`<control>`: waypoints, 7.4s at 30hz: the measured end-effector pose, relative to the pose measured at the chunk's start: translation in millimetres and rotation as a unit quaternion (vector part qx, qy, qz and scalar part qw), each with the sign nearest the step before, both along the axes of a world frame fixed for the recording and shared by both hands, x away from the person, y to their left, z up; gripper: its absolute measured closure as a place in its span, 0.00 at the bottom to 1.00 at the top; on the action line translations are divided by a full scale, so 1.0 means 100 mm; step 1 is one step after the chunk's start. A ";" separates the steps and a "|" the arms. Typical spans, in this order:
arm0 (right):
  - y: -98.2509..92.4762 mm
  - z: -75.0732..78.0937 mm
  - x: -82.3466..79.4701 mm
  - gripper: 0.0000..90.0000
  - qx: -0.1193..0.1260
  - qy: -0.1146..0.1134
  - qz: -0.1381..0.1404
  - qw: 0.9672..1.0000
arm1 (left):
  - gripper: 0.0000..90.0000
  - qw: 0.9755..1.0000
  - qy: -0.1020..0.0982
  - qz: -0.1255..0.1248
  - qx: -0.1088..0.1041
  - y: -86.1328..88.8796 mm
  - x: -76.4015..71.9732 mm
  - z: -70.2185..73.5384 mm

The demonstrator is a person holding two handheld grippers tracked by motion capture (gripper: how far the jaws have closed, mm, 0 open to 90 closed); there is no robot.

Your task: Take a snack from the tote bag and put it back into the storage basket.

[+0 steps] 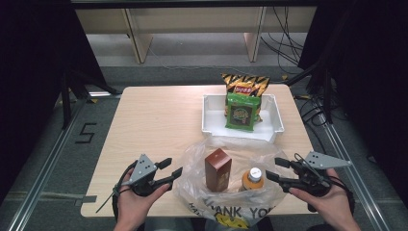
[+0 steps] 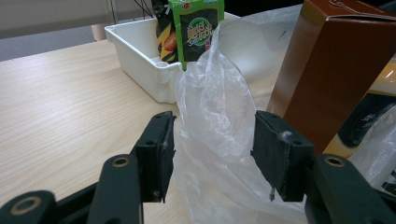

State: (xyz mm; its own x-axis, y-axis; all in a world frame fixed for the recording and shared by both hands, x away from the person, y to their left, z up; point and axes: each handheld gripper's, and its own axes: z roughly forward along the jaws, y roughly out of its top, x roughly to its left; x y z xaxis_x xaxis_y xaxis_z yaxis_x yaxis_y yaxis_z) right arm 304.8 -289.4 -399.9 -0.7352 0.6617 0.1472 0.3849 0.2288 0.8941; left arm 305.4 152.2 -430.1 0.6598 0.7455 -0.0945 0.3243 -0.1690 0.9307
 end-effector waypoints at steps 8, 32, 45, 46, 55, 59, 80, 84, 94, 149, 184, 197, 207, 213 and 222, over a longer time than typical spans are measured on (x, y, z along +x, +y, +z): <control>0.08 0.04 0.02 0.41 0.008 -0.010 0.025 1.000 | 0.53 1.000 0.000 0.002 0.005 0.01 -0.01 0.01; 0.41 -0.12 0.06 0.35 -0.031 0.009 0.058 0.998 | 0.53 1.000 0.004 0.000 0.005 0.00 0.00 -0.01; 0.47 -0.36 0.06 0.30 -0.052 0.013 0.072 0.996 | 0.53 1.000 0.006 -0.005 0.009 -0.02 0.00 -0.03; 0.47 -0.38 0.06 0.30 -0.054 0.021 0.079 0.995 | 0.53 1.000 0.006 -0.005 0.009 -0.02 0.00 -0.03; 0.47 -0.50 0.07 0.30 -0.052 0.027 0.073 0.996 | 0.53 1.000 0.007 -0.006 0.006 -0.02 0.00 -0.04; 0.48 -0.52 0.06 0.30 -0.050 0.041 0.073 0.995 | 0.53 1.000 0.009 -0.004 0.008 -0.03 -0.01 -0.05; 0.50 -0.57 0.06 0.34 -0.055 0.044 0.080 0.994 | 0.53 1.000 0.012 -0.010 0.009 -0.04 0.00 -0.08; 0.49 -0.58 0.06 0.34 -0.059 0.038 0.083 0.994 | 0.53 1.000 0.012 -0.009 0.010 -0.04 0.00 -0.08; 0.49 -0.57 0.07 0.35 -0.063 0.027 0.093 0.993 | 0.53 1.000 0.014 -0.010 0.013 -0.05 -0.01 -0.09; 0.45 0.24 0.21 0.35 -0.002 -0.034 0.052 0.998 | 0.53 1.000 0.016 -0.011 0.001 -0.09 0.00 -0.12; 0.40 0.65 0.36 0.35 0.030 -0.051 0.019 0.998 | 0.53 1.000 0.009 -0.012 0.004 -0.08 0.01 -0.10; 0.38 0.71 0.42 0.35 0.035 -0.052 0.003 0.998 | 0.53 1.000 0.010 -0.010 0.005 -0.08 0.00 -0.10; 0.31 0.81 0.48 0.35 0.040 -0.071 -0.003 0.997 | 0.53 1.000 0.011 -0.013 0.007 -0.09 0.00 -0.09; 0.28 0.89 0.55 0.35 0.036 -0.084 -0.012 0.996 | 0.53 1.000 0.012 -0.012 0.001 -0.09 0.01 -0.09; 0.24 0.94 0.66 0.35 0.042 -0.083 -0.034 0.995 | 0.53 1.000 0.007 -0.013 0.008 -0.07 0.01 -0.08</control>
State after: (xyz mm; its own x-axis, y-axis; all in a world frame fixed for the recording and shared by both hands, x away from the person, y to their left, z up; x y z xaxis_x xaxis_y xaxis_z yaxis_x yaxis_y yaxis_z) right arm 371.2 -265.3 -306.2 -0.7072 0.7019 0.0850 0.2427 0.1281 0.9616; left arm 306.1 144.8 -438.3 0.6779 0.7294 -0.0917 0.3326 -0.1930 0.9231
